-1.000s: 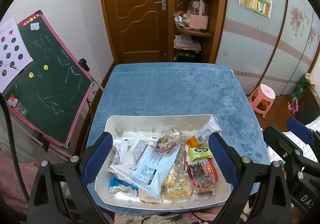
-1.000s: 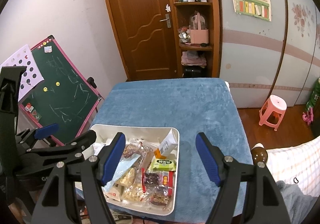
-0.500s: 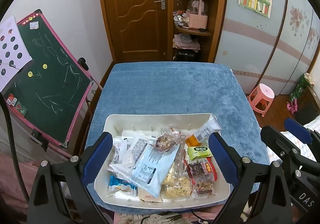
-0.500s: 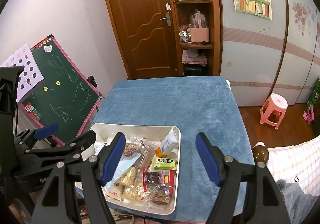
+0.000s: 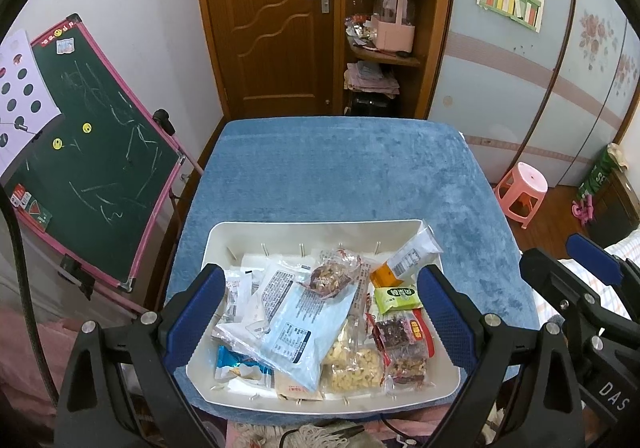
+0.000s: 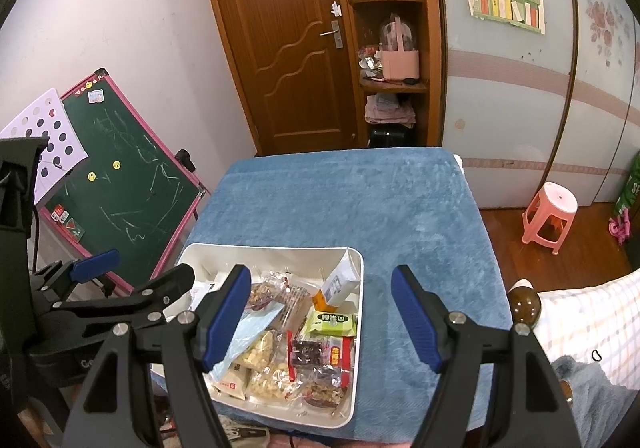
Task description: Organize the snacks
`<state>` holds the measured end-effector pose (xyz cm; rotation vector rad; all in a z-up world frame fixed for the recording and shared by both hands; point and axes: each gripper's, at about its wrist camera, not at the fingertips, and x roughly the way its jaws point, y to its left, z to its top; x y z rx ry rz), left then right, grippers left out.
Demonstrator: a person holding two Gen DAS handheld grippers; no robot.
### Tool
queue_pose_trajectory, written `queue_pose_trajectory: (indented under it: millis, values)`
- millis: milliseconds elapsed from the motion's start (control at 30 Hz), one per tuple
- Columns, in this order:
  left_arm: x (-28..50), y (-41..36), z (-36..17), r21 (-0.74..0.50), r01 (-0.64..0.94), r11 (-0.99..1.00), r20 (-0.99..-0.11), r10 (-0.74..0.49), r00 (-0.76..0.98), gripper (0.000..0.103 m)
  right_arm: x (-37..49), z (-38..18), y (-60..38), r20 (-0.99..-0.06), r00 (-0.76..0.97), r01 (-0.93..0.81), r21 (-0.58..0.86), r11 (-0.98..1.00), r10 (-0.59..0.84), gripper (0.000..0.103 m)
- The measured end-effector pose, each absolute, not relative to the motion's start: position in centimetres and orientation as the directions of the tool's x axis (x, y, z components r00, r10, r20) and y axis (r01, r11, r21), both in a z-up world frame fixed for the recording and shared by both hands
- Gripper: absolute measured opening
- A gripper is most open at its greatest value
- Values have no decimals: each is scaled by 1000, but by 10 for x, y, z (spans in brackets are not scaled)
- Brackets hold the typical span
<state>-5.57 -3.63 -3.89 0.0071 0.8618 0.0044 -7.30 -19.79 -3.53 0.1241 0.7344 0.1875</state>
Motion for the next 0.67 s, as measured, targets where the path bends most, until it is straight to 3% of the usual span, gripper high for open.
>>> queue_pose_trajectory:
  millis: [667]
  values:
    - [-57, -37, -39, 2, -8, 1000, -760, 6, 650, 96, -79, -41, -192, -659, 719, -125, 190, 974, 221, 73]
